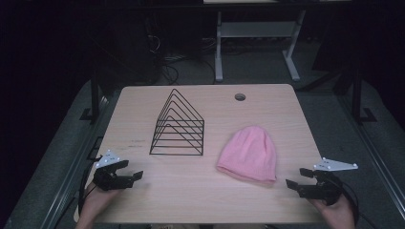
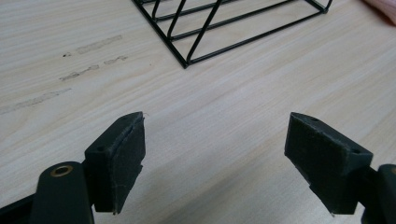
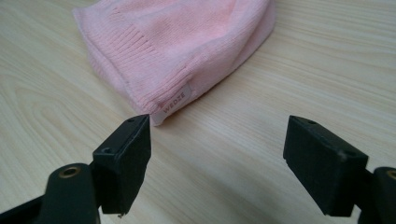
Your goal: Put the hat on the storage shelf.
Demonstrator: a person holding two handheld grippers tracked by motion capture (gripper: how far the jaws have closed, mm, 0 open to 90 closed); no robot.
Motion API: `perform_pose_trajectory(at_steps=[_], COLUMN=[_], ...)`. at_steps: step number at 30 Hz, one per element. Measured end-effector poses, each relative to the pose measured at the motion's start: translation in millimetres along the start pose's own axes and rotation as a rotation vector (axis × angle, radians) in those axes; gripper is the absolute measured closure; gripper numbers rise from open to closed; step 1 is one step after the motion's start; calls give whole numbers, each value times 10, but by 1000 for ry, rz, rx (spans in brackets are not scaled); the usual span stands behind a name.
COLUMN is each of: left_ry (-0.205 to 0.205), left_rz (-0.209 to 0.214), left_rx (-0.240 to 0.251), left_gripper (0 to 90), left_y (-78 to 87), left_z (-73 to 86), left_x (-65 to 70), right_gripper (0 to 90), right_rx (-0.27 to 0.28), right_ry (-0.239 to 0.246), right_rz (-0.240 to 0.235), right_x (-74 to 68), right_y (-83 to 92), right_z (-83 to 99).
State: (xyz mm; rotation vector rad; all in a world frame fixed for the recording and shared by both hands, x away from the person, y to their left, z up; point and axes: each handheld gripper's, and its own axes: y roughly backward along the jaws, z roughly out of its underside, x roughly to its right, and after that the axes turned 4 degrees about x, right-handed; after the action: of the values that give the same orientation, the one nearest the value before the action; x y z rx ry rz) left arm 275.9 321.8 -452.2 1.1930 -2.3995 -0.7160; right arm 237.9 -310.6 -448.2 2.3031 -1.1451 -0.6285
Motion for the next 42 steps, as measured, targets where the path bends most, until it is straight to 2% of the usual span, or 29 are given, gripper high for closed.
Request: perform_pose_trajectory(at_steps=[2, 5, 8, 9, 10, 13, 15, 20, 29, 36, 42], left_ry=[-11, -10, -7, -7, -23, -28, -23, -33, -35, -20, -14], left_rz=[3, 7, 14, 14, 22, 21, 26, 29, 31, 32, 35], left_rx=[0, 2, -6, -6, -14, -8, 1, -6, -11, 3, 11], left_gripper=[202, 202, 202, 202, 202, 202, 202, 202, 202, 202, 202], left_y=[2, 1, -25, -25, -30, -27, -22, -34, -40, -28, -17], left_z=[-8, -9, 0, 0, -6, -14, -15, -22, -28, -25, -34], left_x=[1, 5, 5, 5, 21, 41, 53, 74, 66, 56, 51], right_gripper=[229, 226, 224, 221, 214, 213, 212, 207, 203, 198, 197], right_rx=[-4, 4, 18, 22, 18, 4, -10, -34, -50, -103, -125], right_ry=[5, 13, -1, 11, 7, 18, 43, 71, 82, 96, 101], right_rz=[-3, -6, -18, -20, -26, -32, -33, -52, -84, -115, -134], right_x=[-15, -31, -58, -64, -80, -104, -144, -184, -188, -202, -176], right_y=[-2, 6, 18, 10, 1, -18, -52, -148, -253, -405, -541], right_z=[-10, -27, -66, -81, -101, -152, -243, -376, -611, -862, -1052])
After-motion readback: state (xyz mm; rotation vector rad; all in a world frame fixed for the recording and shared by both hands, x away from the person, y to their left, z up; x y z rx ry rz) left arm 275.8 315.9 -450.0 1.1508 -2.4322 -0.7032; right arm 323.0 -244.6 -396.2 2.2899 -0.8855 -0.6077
